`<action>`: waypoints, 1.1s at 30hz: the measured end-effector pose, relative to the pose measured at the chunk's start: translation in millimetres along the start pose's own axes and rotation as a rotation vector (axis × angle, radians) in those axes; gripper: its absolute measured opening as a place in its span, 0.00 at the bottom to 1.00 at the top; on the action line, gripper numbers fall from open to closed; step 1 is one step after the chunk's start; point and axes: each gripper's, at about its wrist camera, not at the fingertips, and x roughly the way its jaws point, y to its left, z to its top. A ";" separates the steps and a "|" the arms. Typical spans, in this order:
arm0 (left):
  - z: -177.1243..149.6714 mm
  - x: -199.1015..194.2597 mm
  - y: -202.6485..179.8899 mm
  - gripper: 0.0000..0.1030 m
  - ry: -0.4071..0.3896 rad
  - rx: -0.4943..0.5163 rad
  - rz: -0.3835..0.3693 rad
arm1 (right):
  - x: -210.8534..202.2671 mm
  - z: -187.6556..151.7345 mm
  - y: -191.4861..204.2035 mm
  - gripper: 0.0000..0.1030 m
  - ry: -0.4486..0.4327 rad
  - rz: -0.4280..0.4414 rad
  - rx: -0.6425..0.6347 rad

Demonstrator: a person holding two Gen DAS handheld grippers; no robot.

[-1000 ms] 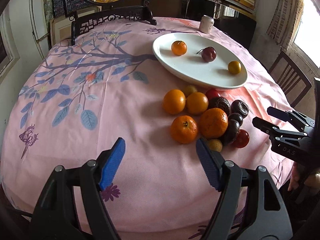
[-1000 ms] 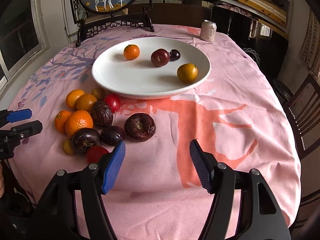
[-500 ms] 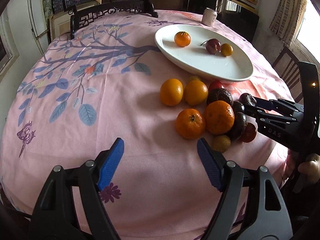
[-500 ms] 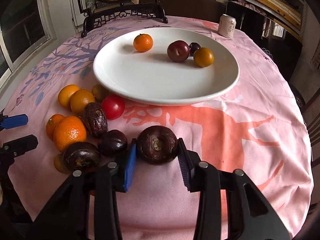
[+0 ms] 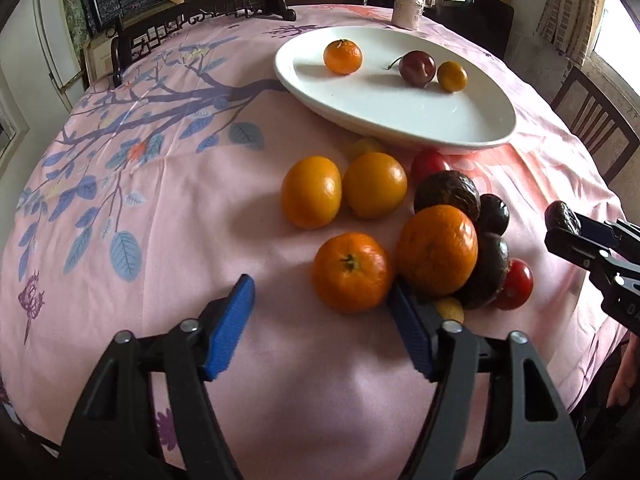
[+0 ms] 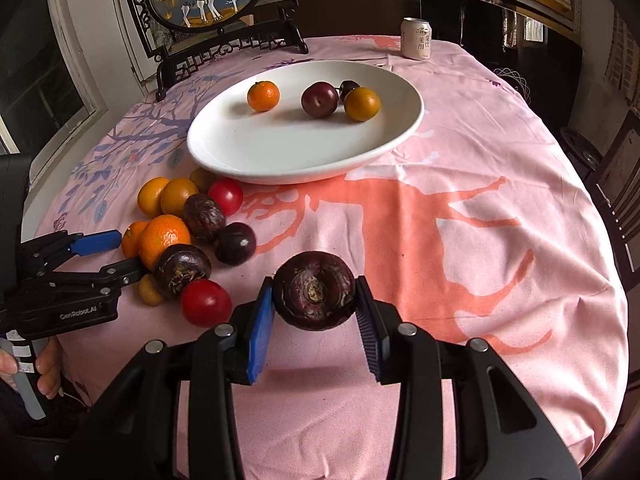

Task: Organize fruits
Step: 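Grasp a dark passion fruit with the right tool while the left tool grasps a mandarin, then place the passion fruit on the plate with the right tool while the left places the mandarin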

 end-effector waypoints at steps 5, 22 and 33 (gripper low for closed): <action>5.1 1.0 -1.0 0.37 -0.019 -0.007 -0.055 | -8.1 -1.2 1.6 0.39 -0.016 0.016 0.011; 2.8 -49.6 7.9 0.37 -0.115 -0.020 -0.107 | -18.9 4.8 10.9 0.39 -0.055 0.017 0.016; 90.4 -38.5 -1.9 0.37 -0.129 0.050 -0.064 | -13.2 54.8 1.2 0.39 -0.094 -0.003 -0.040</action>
